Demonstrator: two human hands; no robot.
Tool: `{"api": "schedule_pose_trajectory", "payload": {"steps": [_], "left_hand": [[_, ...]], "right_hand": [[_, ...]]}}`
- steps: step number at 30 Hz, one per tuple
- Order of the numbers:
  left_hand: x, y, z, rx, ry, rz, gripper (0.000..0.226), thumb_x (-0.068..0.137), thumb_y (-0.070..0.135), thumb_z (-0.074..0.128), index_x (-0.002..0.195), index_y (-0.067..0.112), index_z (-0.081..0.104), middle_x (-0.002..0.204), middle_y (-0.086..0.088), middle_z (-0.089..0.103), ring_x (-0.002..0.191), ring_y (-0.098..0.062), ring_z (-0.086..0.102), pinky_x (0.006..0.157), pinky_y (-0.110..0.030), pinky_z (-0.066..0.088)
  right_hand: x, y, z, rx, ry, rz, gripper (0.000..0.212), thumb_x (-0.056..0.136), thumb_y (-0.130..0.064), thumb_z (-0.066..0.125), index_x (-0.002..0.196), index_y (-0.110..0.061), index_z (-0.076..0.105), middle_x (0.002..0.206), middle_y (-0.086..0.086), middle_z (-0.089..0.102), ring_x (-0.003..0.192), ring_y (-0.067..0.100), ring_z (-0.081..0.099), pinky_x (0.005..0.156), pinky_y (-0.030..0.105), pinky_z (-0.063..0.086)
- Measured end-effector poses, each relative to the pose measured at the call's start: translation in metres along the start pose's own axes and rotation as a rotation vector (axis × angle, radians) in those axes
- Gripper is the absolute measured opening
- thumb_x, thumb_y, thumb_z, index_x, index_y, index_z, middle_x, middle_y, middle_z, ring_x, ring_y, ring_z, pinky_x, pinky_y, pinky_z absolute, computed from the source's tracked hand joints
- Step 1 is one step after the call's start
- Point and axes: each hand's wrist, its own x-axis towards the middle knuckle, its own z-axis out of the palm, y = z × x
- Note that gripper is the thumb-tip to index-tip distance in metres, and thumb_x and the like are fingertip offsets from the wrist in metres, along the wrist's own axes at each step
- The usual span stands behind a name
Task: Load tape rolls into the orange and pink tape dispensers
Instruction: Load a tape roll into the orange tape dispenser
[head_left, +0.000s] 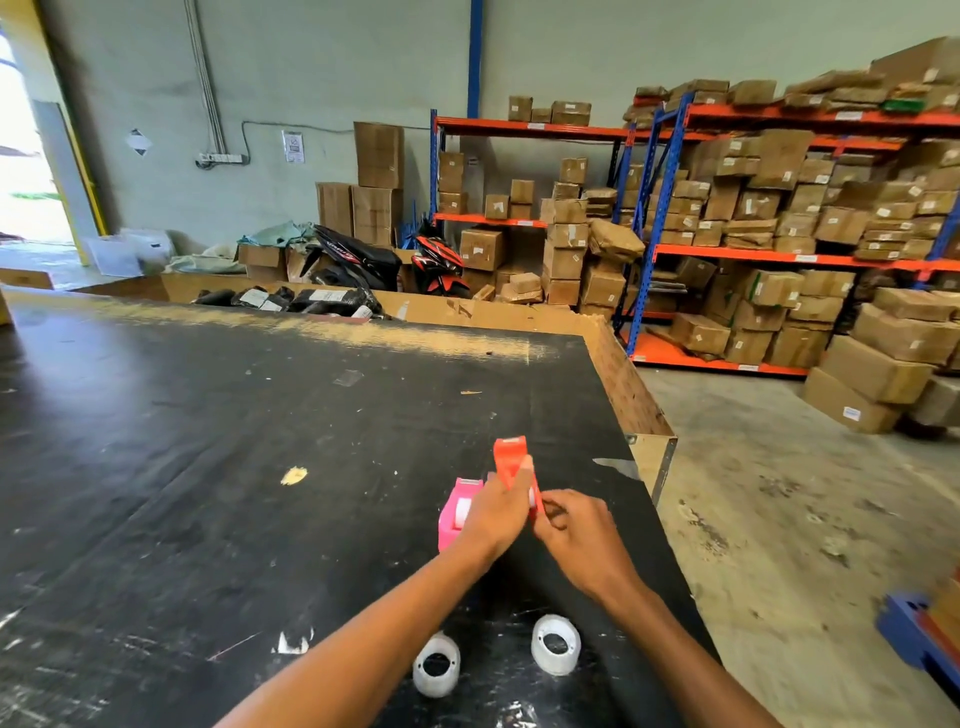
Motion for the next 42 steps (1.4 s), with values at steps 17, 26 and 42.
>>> {"api": "schedule_pose_trajectory", "payload": {"steps": [17, 26, 42], "left_hand": [[0.007, 0.003, -0.064, -0.149, 0.127, 0.072, 0.041, 0.098, 0.038, 0.025, 0.119, 0.01, 0.046, 0.084, -0.004, 0.051, 0.069, -0.019, 0.051, 0.059, -0.031, 0.041], [-0.028, 0.003, -0.071, -0.597, -0.03, -0.062, 0.024, 0.094, 0.023, 0.035, 0.076, 0.015, 0.048, 0.061, -0.006, 0.044, 0.051, -0.019, 0.041, 0.051, -0.029, 0.028], [-0.068, 0.001, -0.027, -0.634, -0.336, -0.05, 0.034, 0.097, 0.032, 0.038, 0.11, 0.014, 0.065, 0.102, -0.007, 0.074, 0.105, -0.021, 0.065, 0.094, -0.042, 0.049]], "right_hand": [[0.017, -0.03, -0.023, 0.348, 0.041, 0.138, 0.017, 0.09, -0.029, 0.058, 0.077, -0.026, 0.07, 0.066, 0.0, 0.072, 0.055, 0.011, 0.061, 0.063, 0.032, 0.053], [0.015, 0.011, 0.024, -0.365, -0.099, 0.348, 0.04, 0.087, -0.046, 0.054, 0.098, -0.009, 0.065, 0.107, 0.012, 0.068, 0.099, 0.034, 0.064, 0.072, 0.035, 0.044], [-0.054, -0.067, -0.035, 0.268, -0.074, -0.064, 0.028, 0.081, -0.022, 0.072, 0.108, -0.023, 0.066, 0.077, 0.0, 0.059, 0.063, 0.012, 0.053, 0.062, 0.032, 0.052]]}}
